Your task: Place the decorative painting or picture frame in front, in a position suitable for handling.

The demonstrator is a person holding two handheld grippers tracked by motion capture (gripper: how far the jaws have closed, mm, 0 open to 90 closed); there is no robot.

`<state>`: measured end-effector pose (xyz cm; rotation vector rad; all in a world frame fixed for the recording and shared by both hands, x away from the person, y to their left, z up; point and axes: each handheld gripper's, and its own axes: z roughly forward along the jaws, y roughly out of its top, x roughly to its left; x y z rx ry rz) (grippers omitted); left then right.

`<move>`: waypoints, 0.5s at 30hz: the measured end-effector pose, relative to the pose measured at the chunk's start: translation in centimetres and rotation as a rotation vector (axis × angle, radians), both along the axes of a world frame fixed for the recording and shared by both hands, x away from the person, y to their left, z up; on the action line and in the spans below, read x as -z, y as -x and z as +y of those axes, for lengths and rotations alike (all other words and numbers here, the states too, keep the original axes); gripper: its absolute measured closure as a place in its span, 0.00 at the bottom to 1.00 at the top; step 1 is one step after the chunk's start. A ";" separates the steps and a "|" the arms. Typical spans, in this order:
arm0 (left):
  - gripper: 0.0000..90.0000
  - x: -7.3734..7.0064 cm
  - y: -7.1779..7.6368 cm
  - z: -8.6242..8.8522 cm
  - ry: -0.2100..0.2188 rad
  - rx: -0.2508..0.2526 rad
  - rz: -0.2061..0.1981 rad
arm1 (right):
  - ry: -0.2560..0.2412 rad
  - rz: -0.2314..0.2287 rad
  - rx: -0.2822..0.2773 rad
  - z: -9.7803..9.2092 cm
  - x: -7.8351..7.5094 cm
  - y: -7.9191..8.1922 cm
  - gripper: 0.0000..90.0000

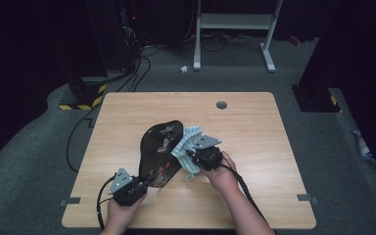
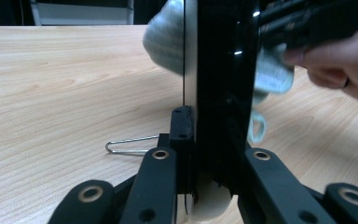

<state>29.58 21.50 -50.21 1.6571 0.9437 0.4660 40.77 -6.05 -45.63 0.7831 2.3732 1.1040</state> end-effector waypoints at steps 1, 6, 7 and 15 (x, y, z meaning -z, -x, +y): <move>0.89 0.0 0.0 0.0 0.000 0.000 -0.001 | 0.028 0.022 -0.008 0.1 0.8 0.0 0.83; 0.89 0.0 0.0 0.0 0.000 0.000 -0.001 | 0.077 0.115 -0.035 0.4 4.8 0.8 0.83; 0.89 0.0 0.0 0.0 0.000 0.000 -0.001 | 0.080 0.114 -0.041 0.4 5.3 1.2 0.83; 0.85 0.0 0.0 0.0 -0.009 -0.002 -0.003 | -0.001 0.035 0.010 -3.0 2.4 3.4 0.83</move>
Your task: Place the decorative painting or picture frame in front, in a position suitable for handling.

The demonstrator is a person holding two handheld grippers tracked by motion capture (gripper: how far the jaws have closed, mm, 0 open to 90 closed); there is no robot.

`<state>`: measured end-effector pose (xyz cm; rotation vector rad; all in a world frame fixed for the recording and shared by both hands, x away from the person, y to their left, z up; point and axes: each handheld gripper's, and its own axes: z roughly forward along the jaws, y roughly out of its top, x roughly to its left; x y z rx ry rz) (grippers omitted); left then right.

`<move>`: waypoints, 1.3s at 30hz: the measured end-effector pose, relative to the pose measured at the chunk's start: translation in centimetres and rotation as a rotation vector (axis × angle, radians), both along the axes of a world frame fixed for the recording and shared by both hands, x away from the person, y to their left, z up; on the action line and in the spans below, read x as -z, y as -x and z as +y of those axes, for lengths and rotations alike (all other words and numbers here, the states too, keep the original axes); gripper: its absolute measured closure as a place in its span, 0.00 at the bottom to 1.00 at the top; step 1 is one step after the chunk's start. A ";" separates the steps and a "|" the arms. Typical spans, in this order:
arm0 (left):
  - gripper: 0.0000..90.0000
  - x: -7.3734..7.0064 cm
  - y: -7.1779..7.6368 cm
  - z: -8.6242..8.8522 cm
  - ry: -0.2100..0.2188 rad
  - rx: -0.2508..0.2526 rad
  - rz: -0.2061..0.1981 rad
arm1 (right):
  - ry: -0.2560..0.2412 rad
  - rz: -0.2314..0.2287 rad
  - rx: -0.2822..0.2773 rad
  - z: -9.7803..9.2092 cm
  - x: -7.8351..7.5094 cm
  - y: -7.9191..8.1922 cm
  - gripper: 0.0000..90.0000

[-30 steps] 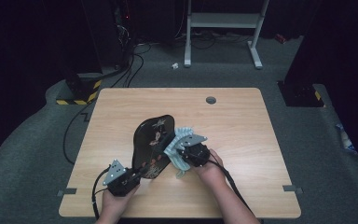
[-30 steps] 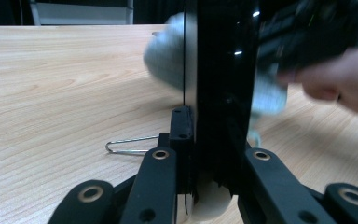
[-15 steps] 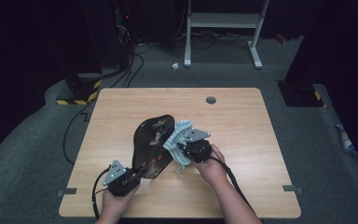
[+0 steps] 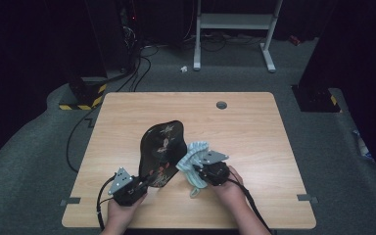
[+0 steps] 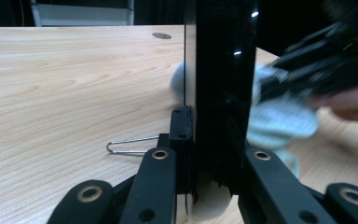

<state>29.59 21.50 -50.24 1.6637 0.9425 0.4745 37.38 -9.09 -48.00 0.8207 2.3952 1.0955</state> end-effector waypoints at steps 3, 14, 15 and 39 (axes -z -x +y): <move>0.78 0.0 0.1 0.1 -0.005 -0.008 -0.006 | -0.002 -0.045 0.052 -2.4 -1.4 0.8 0.82; 0.61 0.3 0.7 0.2 -0.037 -0.027 0.002 | 0.041 -0.002 0.274 -10.6 -0.4 2.8 0.80; 0.60 0.4 0.8 0.3 -0.042 -0.029 0.000 | 0.040 0.020 0.306 -11.4 0.5 2.9 0.78; 0.56 1.4 1.4 0.6 -0.058 -0.039 0.052 | 0.032 0.091 0.376 -12.0 4.1 2.4 0.45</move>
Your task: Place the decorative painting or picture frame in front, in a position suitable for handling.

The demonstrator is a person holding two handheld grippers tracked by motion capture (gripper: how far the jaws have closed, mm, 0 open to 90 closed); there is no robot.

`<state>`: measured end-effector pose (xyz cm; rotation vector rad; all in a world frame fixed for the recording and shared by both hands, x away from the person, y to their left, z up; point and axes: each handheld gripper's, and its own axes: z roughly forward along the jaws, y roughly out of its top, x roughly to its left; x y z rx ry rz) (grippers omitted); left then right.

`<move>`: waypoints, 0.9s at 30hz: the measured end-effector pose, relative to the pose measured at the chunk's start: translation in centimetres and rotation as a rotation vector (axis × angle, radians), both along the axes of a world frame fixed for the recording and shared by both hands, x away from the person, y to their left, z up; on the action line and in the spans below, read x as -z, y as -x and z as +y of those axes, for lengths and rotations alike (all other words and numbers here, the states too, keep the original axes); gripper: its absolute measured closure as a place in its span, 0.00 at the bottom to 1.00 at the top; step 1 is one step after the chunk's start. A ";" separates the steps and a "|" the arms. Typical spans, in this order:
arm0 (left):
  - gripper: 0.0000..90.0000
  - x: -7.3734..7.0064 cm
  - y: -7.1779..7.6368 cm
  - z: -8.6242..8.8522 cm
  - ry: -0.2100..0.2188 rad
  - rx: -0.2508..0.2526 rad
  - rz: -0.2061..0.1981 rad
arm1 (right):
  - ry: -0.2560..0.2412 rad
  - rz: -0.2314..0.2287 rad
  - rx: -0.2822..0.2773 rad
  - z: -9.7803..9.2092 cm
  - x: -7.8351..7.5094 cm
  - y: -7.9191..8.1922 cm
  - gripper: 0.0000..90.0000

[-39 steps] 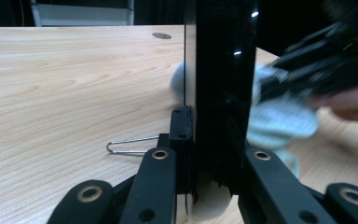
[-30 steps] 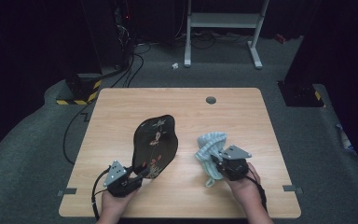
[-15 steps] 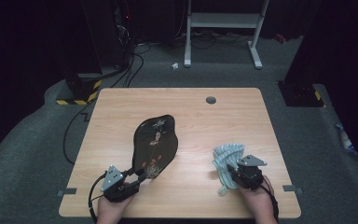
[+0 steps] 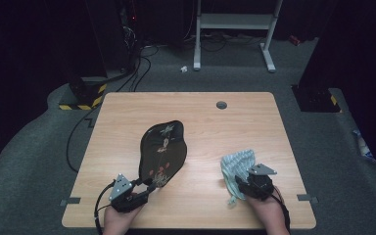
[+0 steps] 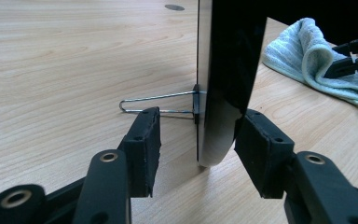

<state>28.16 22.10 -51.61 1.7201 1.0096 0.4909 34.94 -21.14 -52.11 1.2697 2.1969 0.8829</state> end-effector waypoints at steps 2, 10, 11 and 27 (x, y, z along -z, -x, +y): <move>0.56 -0.3 0.1 0.1 0.009 -0.002 -0.005 | -0.006 -0.002 0.008 0.1 0.1 0.1 0.44; 0.57 -0.8 0.7 -0.7 0.013 0.003 -0.020 | -0.008 -0.008 -0.008 0.0 0.1 0.5 0.44; 0.57 -0.9 0.9 -0.8 0.008 0.003 -0.020 | -0.010 -0.009 -0.013 -0.1 0.2 0.5 0.44; 0.57 -0.8 1.5 -2.3 -0.009 0.062 -0.014 | -0.015 -0.008 -0.004 -0.1 0.2 0.5 0.44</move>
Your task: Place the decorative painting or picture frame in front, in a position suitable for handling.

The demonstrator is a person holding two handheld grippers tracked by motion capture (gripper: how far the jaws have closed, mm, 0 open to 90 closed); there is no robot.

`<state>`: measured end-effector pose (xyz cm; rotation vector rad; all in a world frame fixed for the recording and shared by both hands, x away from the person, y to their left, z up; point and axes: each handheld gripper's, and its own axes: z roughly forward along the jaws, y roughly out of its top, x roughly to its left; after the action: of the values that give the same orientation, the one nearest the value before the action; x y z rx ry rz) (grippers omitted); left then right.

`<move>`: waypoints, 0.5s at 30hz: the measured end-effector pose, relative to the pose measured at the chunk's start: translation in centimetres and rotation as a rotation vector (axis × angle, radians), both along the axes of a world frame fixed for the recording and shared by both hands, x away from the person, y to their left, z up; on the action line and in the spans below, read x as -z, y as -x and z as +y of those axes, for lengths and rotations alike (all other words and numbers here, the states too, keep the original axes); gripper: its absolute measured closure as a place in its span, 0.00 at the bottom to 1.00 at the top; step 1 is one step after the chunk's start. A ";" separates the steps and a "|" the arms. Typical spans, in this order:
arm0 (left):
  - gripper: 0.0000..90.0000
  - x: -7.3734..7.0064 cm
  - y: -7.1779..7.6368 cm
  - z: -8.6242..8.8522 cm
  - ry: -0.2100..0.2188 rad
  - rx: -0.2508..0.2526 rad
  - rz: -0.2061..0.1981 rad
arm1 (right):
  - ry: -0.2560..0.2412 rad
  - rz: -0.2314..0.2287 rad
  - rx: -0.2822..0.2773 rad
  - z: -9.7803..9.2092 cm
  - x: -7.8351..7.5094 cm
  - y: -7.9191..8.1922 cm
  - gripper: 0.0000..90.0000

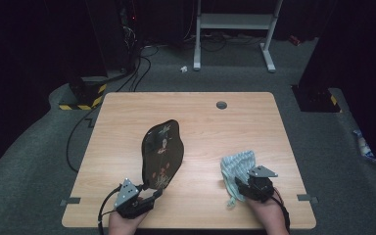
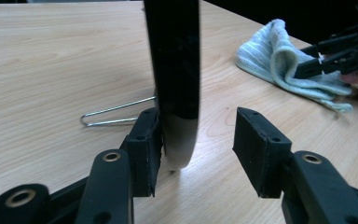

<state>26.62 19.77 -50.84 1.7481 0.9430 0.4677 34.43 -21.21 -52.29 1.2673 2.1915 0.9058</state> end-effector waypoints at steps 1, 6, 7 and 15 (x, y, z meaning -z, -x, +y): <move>0.57 0.0 0.0 -0.2 -0.005 0.005 -0.002 | -0.002 0.001 0.001 0.0 0.0 0.0 0.43; 0.54 0.0 0.1 -1.1 -0.022 0.032 -0.005 | -0.012 -0.012 0.005 0.1 -0.4 0.0 0.41; 0.54 0.0 0.1 -1.3 -0.027 0.037 -0.007 | -0.009 -0.024 0.004 0.2 -0.5 0.1 0.40; 0.51 0.0 0.0 -2.9 -0.057 0.093 -0.014 | -0.004 -0.103 0.010 -0.2 -1.4 1.3 0.41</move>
<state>26.65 16.83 -50.83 1.8290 0.8425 0.4496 33.17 -21.42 -50.93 1.2051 2.1029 0.9507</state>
